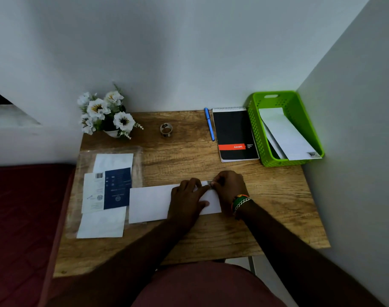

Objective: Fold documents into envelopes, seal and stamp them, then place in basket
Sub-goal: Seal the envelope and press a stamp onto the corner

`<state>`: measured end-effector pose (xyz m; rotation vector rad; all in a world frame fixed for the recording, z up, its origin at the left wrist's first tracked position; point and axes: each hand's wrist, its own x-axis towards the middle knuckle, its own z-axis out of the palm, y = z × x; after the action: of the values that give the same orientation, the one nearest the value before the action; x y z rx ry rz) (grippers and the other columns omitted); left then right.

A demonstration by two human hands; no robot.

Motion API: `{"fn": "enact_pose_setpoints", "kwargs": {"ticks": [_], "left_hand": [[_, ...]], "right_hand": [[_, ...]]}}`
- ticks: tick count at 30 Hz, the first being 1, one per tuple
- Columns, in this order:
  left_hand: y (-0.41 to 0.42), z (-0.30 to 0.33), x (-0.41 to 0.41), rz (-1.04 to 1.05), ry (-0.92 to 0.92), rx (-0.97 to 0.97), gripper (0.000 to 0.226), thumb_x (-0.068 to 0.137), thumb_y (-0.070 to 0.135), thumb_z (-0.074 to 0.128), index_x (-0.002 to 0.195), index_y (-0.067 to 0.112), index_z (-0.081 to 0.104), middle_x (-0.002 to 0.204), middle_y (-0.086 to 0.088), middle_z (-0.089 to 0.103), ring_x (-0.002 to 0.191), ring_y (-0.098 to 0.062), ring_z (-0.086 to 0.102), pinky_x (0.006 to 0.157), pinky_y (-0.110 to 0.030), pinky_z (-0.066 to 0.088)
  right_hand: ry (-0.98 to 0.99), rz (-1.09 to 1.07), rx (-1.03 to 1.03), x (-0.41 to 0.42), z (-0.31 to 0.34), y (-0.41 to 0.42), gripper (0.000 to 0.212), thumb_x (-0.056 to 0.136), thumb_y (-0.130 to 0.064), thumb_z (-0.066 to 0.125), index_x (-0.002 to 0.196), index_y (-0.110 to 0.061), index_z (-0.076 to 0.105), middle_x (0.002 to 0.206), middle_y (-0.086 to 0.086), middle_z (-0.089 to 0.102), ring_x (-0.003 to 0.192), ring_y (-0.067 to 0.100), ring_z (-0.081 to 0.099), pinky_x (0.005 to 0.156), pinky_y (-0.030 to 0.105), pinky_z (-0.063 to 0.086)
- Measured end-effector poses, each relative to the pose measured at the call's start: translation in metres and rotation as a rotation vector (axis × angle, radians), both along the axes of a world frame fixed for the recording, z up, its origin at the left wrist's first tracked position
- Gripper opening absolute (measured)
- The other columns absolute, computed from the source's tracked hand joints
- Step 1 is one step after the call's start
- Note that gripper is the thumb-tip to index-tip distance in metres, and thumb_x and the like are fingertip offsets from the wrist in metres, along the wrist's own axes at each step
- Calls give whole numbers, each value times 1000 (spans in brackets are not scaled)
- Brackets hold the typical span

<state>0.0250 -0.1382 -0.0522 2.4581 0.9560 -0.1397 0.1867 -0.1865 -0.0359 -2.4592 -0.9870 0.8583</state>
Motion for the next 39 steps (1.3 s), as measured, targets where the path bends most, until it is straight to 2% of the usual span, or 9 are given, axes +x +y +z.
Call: {"fn": "enact_pose_setpoints", "kwargs": {"ticks": [5,14,18,22,26,28,32,35,39], "left_hand": [[1,4,1,-12,0,-2,54,96,50,55,147,39,40,148,3,36,136,-21,30,110,-40,29],[1,4,2,-6,-13,-5,53,95,50,56,145,40,42,144,4,38,133,-20,31,108,-39,29],[2,4,2,-10,-5,-9,53,95,50,55,145,39,42,145,4,37,134,-20,30,109,-39,28],[2,5,2,0,-5,-12,55,95,52,56,146,37,42,145,5,36,134,-19,30,109,-38,27],[1,5,3,34,-3,-9,61,93,52,59,148,35,37,149,5,35,136,-20,29,110,-39,27],[1,5,4,37,2,-14,65,93,52,58,150,35,33,151,6,34,137,-20,28,110,-39,27],[4,4,3,22,2,-21,66,93,53,57,152,33,32,151,5,33,136,-20,28,109,-39,27],[5,3,2,16,-26,-37,66,94,57,53,151,32,33,149,5,35,134,-20,30,107,-38,28],[8,0,1,5,-44,-39,65,93,58,53,150,32,35,147,4,37,132,-20,32,106,-39,29]], "right_hand": [[-6,32,-40,2,5,4,10,84,-31,75,80,-23,72,86,-2,72,88,14,63,78,26,45],[-13,-9,-48,3,4,10,16,78,-34,81,79,-24,69,89,0,72,98,18,63,86,32,52],[49,-179,49,7,4,1,61,61,-34,91,107,-20,54,99,3,63,92,23,59,82,38,55],[67,-320,220,5,3,-8,27,78,-21,77,77,-22,50,74,-1,62,70,19,59,60,24,44],[259,-665,467,1,-11,-27,14,88,-12,59,83,-23,51,65,9,67,47,21,61,51,36,54],[159,-582,459,-8,-17,-39,15,90,-12,60,93,-27,57,76,3,70,58,15,65,57,32,55],[-184,-41,512,-32,-35,-59,26,94,-16,58,120,-13,64,118,7,61,106,14,54,90,26,43],[-312,120,448,-45,-51,-66,40,97,-33,48,130,-16,63,128,12,55,116,23,47,96,27,35],[-417,198,350,-48,-52,-64,45,95,-33,47,136,-18,59,133,19,52,114,33,49,92,41,46]]}}
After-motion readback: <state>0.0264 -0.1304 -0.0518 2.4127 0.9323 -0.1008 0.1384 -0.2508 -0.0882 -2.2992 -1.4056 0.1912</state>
